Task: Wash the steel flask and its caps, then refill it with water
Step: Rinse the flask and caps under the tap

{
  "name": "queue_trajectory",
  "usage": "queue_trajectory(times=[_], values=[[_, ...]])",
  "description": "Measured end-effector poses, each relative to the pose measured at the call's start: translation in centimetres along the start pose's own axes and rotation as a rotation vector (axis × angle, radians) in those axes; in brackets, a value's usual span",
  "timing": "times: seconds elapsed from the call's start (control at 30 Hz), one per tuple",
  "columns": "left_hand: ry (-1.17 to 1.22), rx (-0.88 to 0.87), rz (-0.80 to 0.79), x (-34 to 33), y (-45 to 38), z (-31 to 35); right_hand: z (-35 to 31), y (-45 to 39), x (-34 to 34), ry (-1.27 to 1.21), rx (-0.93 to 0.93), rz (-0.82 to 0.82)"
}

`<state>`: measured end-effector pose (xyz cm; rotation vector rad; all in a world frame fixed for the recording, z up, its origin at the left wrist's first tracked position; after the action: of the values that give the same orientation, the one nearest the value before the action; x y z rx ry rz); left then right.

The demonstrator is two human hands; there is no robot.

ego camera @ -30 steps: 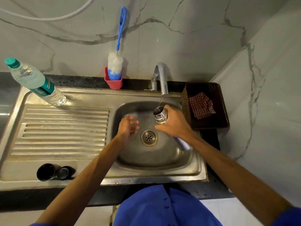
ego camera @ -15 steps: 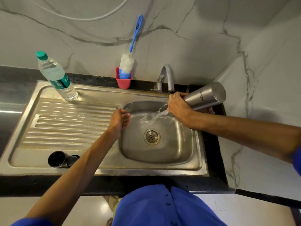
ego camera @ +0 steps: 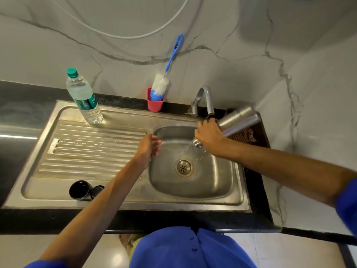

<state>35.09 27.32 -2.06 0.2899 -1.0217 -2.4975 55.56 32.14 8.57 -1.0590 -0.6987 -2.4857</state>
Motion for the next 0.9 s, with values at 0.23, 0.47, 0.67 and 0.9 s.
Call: queue_trajectory(times=[0.23, 0.47, 0.67, 0.9], values=[[-0.041, 0.02, 0.003, -0.7, 0.1, 0.6, -2.4, -1.4, -7.0, -1.306, -0.749, -0.054], [-0.087, 0.039, 0.03, -1.7, -0.2, 0.6, -3.5, -2.7, -11.4, -1.623, -1.217, -0.039], [-0.112, 0.076, 0.07, -2.2, -1.0, -0.3, -2.4, -3.0, -10.2, -1.717, -1.244, 0.294], [-0.094, 0.119, 0.063, -3.4, -0.7, -0.9, -0.3, -3.3, -10.7, -1.662, -1.28, 0.358]])
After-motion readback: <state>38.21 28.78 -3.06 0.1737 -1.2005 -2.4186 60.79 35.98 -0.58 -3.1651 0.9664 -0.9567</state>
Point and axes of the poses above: each hand's wrist, its own y-axis away from the middle knuckle, its own x-axis out of the back of the hand, z = x × y, the point moved 4 cm from there along -y, towards the middle knuckle, and after that the axes turned 11 degrees about z, right-handed, at the moved point
